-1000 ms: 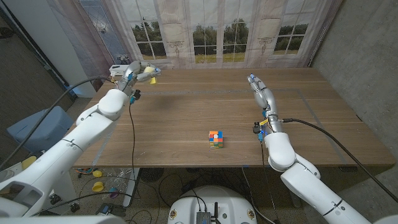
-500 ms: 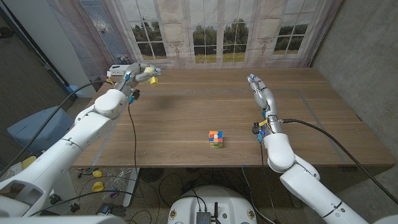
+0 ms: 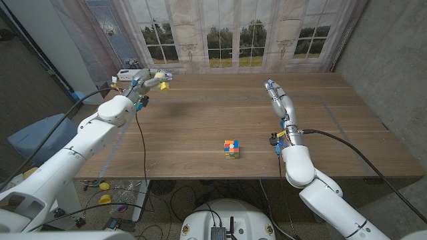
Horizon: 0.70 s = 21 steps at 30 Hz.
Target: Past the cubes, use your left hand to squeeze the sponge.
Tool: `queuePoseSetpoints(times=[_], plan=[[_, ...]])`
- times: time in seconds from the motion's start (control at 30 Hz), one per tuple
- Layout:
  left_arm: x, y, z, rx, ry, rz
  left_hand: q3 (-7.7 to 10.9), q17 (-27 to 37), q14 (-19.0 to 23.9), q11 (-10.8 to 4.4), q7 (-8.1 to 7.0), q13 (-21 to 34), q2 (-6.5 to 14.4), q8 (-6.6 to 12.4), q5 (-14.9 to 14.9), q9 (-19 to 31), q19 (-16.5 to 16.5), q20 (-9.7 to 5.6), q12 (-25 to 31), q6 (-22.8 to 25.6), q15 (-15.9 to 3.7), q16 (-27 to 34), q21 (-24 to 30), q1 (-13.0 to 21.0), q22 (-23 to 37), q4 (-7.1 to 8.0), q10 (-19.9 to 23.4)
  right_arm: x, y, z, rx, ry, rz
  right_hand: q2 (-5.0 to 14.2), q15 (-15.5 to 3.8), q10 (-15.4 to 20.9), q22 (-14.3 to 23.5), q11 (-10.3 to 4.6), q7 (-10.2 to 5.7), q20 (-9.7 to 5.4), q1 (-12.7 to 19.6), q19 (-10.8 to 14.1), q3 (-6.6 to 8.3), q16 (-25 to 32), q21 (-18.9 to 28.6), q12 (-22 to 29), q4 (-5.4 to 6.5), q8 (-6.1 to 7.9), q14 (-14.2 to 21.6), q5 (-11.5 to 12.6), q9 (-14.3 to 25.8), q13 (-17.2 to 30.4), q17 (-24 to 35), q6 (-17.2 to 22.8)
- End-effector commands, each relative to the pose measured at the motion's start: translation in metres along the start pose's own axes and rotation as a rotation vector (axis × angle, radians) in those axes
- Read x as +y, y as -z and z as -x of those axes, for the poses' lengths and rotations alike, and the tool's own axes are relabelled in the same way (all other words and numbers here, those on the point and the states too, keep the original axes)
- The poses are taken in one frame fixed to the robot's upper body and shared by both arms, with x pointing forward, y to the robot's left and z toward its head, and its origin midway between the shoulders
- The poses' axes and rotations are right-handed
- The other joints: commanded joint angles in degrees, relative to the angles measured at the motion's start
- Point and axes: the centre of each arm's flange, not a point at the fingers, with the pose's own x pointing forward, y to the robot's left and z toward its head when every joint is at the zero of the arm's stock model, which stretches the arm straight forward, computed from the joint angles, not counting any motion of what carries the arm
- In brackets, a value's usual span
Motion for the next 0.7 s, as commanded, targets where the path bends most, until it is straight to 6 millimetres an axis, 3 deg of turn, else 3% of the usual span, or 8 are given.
queuePoseSetpoints(times=[0.03,0.43,0.7], plan=[[0.002,0.002,-0.001,0.012,0.023,0.075,0.65,0.18,3.49,-0.31,0.17,5.76,0.33,0.37,-0.02,6.71,-0.36,-4.97,-0.24,0.09,-3.64,-0.35,0.32,-0.18,0.10,0.00,0.28,0.003,-0.010,0.013,-0.005,0.016,0.014,-0.40,0.03,0.34,0.17,-0.25,0.06,-0.11,0.27,0.61,0.31,-0.25,-0.22,-0.20,-0.22,-0.20,0.38,-0.20,0.28,0.09,0.17,0.55],[-0.004,0.007,0.000,0.033,0.006,0.041,1.12,0.22,3.70,-0.41,0.03,5.99,0.13,0.25,-0.02,6.74,-0.45,-5.02,-0.47,0.08,-3.64,-0.62,0.63,-0.36,0.11,-0.03,0.45,0.005,-0.013,0.013,0.004,0.005,0.013,-0.44,-0.06,0.47,0.17,-0.48,0.07,-0.08,0.35,0.84,0.35,-0.22,-0.18,-0.21,-0.32,-0.24,0.62,-0.18,0.29,0.09,0.15,0.56],[0.001,0.005,0.012,0.019,-0.047,0.012,1.44,-0.09,3.56,-0.54,-0.08,6.14,0.10,0.23,-0.02,6.80,-0.59,-4.97,-0.66,0.14,-3.65,-1.09,0.75,-0.52,0.09,0.01,0.43,0.015,-0.010,-0.005,-0.004,-0.035,-0.010,-0.40,0.03,0.46,0.16,-0.40,-0.01,-0.08,0.34,0.86,0.38,-0.23,-0.20,-0.25,-0.33,-0.29,0.63,-0.18,0.29,0.09,0.17,0.47]])
